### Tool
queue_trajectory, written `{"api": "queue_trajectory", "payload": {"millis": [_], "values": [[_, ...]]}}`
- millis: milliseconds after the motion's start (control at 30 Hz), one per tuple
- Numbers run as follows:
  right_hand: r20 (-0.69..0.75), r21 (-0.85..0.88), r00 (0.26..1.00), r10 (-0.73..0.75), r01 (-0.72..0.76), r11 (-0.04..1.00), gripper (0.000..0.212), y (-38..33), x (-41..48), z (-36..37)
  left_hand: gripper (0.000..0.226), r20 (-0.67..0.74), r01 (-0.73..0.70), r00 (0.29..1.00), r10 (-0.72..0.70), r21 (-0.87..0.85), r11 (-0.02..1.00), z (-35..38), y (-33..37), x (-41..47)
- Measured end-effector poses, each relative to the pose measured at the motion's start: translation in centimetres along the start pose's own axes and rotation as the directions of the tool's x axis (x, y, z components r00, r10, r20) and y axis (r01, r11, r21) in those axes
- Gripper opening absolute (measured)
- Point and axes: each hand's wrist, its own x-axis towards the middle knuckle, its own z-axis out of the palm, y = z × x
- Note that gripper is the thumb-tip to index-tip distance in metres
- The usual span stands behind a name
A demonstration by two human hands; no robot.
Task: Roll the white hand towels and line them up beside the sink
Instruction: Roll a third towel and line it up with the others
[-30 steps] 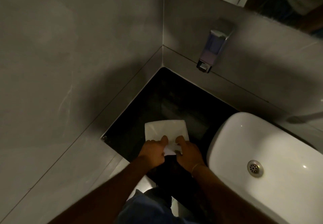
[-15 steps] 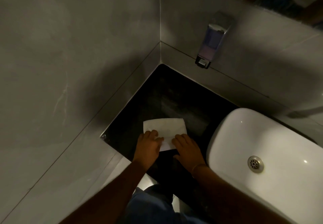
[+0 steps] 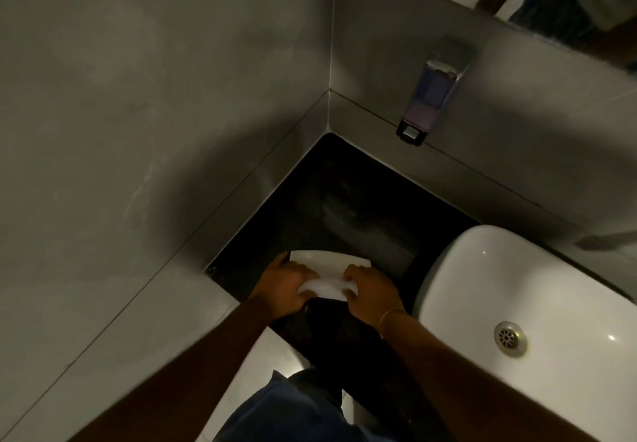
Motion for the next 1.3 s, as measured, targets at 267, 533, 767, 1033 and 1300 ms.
{"api": "queue_trajectory", "payload": {"millis": [267,533,767,1033,1300], "values": [[-0.231,-0.410,0.947,-0.221,0.112,0.905,0.049,0.1,-1.1,2.1,0.042,0.035,0.099,0.995,-0.097,-0.044,0.994,-1.2,-0.4,2.8],[-0.098,-0.287,0.993,-0.069,0.038,0.957,0.069,-1.2,2.2,0.9,0.062,-0.185,0.111,0.977,-0.105,0.020,0.994,1.3,3.2,2.8],[0.017,-0.190,1.000,-0.017,0.020,0.982,0.086,-0.3,4.4,2.2,0.100,-0.041,0.118,0.993,-0.114,0.113,0.987,4.6,1.7,4.3],[0.004,-0.198,1.000,0.019,-0.018,0.980,0.084,-0.6,4.9,1.3,0.100,-0.022,0.122,0.992,-0.120,0.148,0.981,3.6,2.0,5.3],[0.164,-0.172,0.984,0.072,-0.043,0.984,0.069,-2.6,0.7,2.0,0.071,0.010,0.103,0.994,-0.109,0.266,0.959,4.7,2.8,1.9]]}}
